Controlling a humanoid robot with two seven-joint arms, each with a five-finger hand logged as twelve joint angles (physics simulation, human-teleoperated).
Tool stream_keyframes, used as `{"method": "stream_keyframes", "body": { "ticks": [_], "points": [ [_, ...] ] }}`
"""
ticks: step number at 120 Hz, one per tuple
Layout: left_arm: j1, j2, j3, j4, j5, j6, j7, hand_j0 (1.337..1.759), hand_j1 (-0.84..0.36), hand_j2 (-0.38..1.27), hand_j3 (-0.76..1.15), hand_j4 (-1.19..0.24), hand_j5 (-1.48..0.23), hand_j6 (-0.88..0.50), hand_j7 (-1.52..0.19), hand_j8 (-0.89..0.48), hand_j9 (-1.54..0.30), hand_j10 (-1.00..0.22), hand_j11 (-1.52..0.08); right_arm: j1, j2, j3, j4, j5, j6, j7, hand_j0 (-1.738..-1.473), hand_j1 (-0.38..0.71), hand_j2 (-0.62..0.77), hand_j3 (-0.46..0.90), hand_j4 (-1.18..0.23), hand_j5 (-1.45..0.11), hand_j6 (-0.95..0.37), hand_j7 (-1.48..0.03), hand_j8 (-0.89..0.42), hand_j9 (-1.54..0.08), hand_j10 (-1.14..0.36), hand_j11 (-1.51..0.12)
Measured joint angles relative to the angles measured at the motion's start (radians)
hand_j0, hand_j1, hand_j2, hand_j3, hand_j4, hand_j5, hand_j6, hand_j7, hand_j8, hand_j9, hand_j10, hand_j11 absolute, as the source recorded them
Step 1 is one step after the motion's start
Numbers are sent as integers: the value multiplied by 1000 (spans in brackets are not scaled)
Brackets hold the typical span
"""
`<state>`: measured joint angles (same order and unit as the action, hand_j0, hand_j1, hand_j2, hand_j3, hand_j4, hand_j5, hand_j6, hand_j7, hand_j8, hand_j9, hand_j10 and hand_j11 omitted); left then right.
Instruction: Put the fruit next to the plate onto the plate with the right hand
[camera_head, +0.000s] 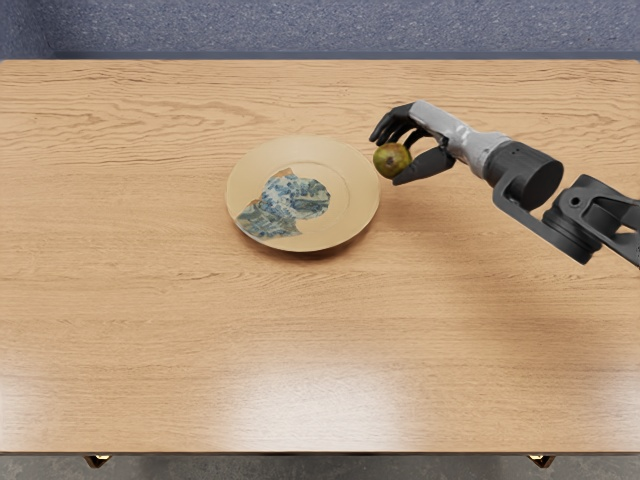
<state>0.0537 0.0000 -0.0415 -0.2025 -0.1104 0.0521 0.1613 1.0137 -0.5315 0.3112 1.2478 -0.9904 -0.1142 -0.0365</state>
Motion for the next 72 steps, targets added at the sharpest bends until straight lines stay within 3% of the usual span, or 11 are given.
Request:
{"method": "stream_keyframes", "body": {
  "ticks": [38, 72],
  "points": [
    [0, 0, 0, 0, 0, 0, 0, 1658, 345, 1, 0, -4, -5, -4, -5, -4, -5, -4, -5, 18, 88, 4, 0, -1, -2, -39, -1658, 255, 214, 0, -579, -775, -502, -763, -422, -766, -561, -766],
    [-1, 0, 0, 0, 0, 0, 0, 1658, 345, 1, 0, -4, -5, -4, -5, -4, -5, -4, -5, 25, 156, -1, -1, -2, -2, -50, -1658, 259, 211, 0, -581, -778, -496, -765, -419, -767, -563, -768]
  ]
}}
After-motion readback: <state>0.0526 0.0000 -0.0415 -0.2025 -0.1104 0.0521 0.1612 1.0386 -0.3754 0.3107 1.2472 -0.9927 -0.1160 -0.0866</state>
